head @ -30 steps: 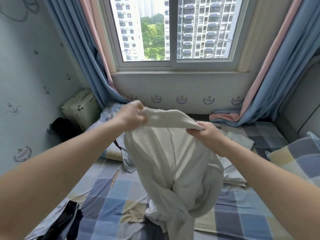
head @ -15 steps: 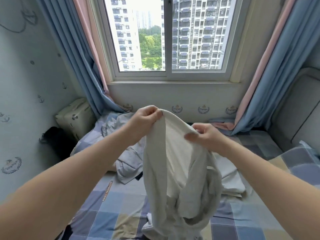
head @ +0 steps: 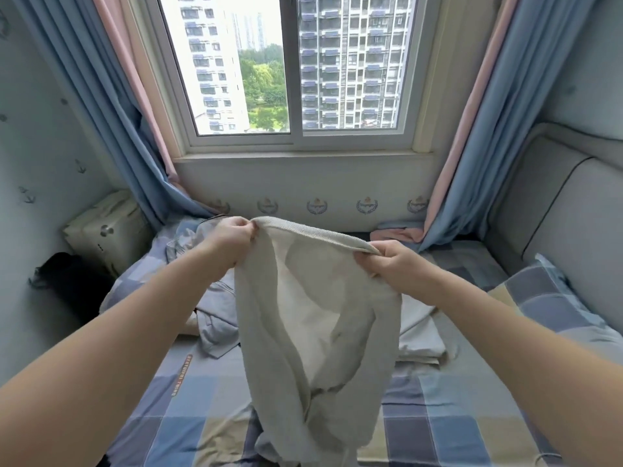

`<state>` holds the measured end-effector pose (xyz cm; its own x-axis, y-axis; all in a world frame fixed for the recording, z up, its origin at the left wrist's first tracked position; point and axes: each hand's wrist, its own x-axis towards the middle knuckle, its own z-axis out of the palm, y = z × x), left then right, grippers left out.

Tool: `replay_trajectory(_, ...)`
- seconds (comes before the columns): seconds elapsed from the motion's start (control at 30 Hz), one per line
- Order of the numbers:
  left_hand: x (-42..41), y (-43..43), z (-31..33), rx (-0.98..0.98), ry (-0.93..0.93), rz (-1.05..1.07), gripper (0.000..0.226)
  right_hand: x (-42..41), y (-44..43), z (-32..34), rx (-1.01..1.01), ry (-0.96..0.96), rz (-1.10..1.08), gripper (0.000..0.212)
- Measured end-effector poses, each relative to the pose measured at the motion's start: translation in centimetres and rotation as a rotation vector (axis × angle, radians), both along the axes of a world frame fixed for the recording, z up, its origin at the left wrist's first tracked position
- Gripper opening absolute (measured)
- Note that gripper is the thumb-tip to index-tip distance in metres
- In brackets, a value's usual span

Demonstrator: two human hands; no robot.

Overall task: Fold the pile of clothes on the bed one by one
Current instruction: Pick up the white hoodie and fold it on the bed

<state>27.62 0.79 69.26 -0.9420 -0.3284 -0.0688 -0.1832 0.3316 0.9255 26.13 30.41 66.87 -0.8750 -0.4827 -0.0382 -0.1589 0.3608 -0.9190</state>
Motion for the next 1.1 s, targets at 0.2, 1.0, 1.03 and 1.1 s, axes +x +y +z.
replay_trajectory(0.2,3.3,8.0,-1.1,-0.009,-0.004,-0.669,0.05,1.4,-0.4,3.2,-0.008,0.098,0.023,0.029)
replay_trajectory(1.0,1.6,6.9,-2.7,0.09,0.163,0.003,0.027,5.4,5.1,-5.6,-0.076,-0.206,-0.165,0.026)
replay_trajectory(1.03,1.8,6.8,-3.0,-0.032,0.129,0.005,0.018,5.6,4.8,-4.7,-0.137,-0.206,-0.17,0.028)
replay_trajectory(1.1,2.9,7.6,-3.4,-0.156,0.097,-0.212,0.047,5.7,4.6,-2.8,-0.213,-0.194,-0.165,0.023)
